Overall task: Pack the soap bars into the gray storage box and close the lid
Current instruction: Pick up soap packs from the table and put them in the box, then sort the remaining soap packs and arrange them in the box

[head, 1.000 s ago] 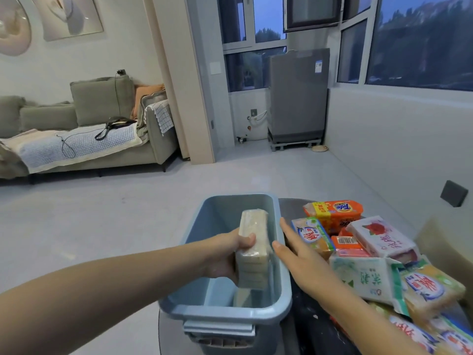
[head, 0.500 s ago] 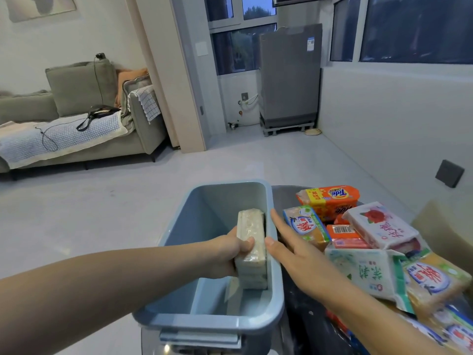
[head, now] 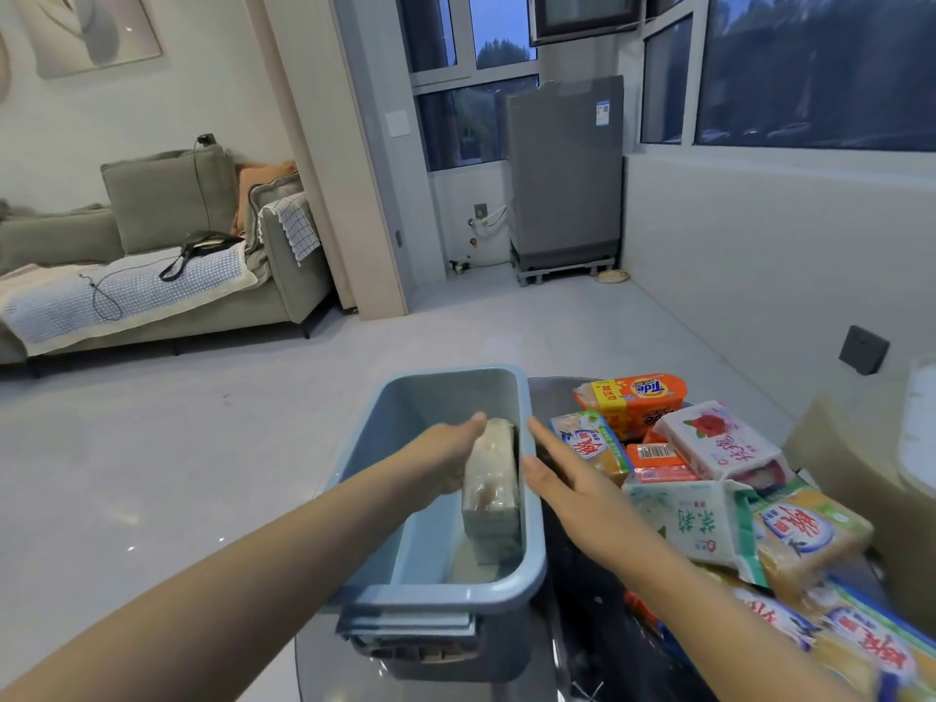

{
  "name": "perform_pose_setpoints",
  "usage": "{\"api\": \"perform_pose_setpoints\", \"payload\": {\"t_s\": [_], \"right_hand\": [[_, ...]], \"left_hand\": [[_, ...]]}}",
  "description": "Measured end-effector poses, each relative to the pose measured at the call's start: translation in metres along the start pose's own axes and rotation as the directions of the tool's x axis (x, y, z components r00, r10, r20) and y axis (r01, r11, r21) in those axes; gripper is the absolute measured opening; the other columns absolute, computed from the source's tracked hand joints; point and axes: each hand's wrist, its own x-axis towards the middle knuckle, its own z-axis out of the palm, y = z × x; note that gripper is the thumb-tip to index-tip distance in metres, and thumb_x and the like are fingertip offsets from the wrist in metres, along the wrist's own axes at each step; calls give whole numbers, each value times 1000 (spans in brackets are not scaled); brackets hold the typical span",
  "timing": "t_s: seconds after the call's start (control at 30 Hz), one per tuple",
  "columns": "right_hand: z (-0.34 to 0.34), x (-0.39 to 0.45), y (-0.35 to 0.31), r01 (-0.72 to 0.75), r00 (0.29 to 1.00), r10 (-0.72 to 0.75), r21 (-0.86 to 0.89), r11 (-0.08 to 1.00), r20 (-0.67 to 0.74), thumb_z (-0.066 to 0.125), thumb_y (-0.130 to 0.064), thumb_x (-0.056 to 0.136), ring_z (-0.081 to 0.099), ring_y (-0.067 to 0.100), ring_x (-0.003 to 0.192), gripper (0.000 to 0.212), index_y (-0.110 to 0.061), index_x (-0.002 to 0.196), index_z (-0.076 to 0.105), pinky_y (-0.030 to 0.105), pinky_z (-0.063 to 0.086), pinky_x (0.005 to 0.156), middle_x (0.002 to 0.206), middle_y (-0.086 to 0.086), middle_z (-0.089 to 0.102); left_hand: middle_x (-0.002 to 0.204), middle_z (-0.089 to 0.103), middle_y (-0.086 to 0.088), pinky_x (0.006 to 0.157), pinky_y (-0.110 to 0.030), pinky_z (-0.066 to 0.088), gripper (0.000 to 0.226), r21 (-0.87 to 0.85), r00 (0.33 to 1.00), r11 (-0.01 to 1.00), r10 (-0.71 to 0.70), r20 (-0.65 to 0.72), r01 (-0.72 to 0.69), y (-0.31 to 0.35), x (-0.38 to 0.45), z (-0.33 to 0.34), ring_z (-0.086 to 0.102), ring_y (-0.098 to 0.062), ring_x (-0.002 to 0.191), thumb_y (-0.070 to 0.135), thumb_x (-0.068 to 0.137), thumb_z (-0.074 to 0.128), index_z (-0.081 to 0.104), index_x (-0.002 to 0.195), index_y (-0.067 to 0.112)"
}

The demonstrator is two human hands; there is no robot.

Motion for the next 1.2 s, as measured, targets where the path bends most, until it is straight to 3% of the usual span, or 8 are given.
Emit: {"api": "perform_pose_setpoints", "payload": {"t_s": [0.13,0.3,0.4,0.5,0.67,0.73,0.87,1.2], "right_hand": [[-17,-5,-5,45,992,-49,-34,998,-116,50,-35,91,42,10,125,50,-39,138,34,32,38,100,140,-10,44],[-55,-9,-6,111,937,-122,-54,992,-328,52,-12,90,58,11,104,38,-27,126,53,31,53,79,115,-3,64],[-79,-12,2,102,896,-160,-158,982,-414,49,-11,91,61,5,93,33,-26,119,59,16,45,67,99,-8,68],[-96,-12,11,45,843,-215,-334,942,-493,52,-17,88,58,1,87,30,-28,113,63,16,41,67,98,-8,69],[-118,-4,36,-221,836,-204,-651,726,-510,52,-36,86,42,24,119,33,-35,118,59,35,27,93,131,-4,55],[-123,-1,43,-283,859,-96,-622,730,-504,47,-37,88,34,26,125,38,-34,125,53,37,23,97,141,-2,45],[-127,1,51,-307,897,-2,-628,715,-441,40,-35,89,30,27,124,40,-30,128,49,40,26,97,143,0,40],[-127,2,48,-322,905,36,-627,709,-424,39,-39,91,28,25,126,42,-26,130,49,41,25,98,141,1,42]], "left_hand": [[115,53,5,92,-30,38,46,118,945,959,275,-176,-257,26,-30,7,51,-10,97,41,97,37,50,131,12],[112,60,6,81,-17,44,34,177,871,881,466,-157,-439,48,-49,38,55,-4,95,29,94,46,59,123,16],[104,62,-2,98,-37,48,24,140,903,900,425,-60,-414,58,-46,66,58,-14,96,21,94,46,62,110,14],[84,58,-7,81,-34,47,20,215,925,904,380,-1,-371,63,-32,91,55,-20,80,27,94,45,58,83,17],[83,55,-2,62,-25,36,29,429,979,887,203,-24,-173,67,2,127,50,-15,72,30,95,44,61,97,7],[84,55,-4,67,-25,40,26,426,992,901,116,-49,-84,70,14,138,52,-15,73,30,95,46,58,95,7],[130,55,-14,87,-32,44,48,458,990,889,48,-131,18,74,46,152,54,-28,117,33,95,48,45,133,3],[140,43,-19,93,-48,51,106,419,967,888,-91,-238,187,57,85,152,54,-36,117,35,82,68,-12,149,18]]}}
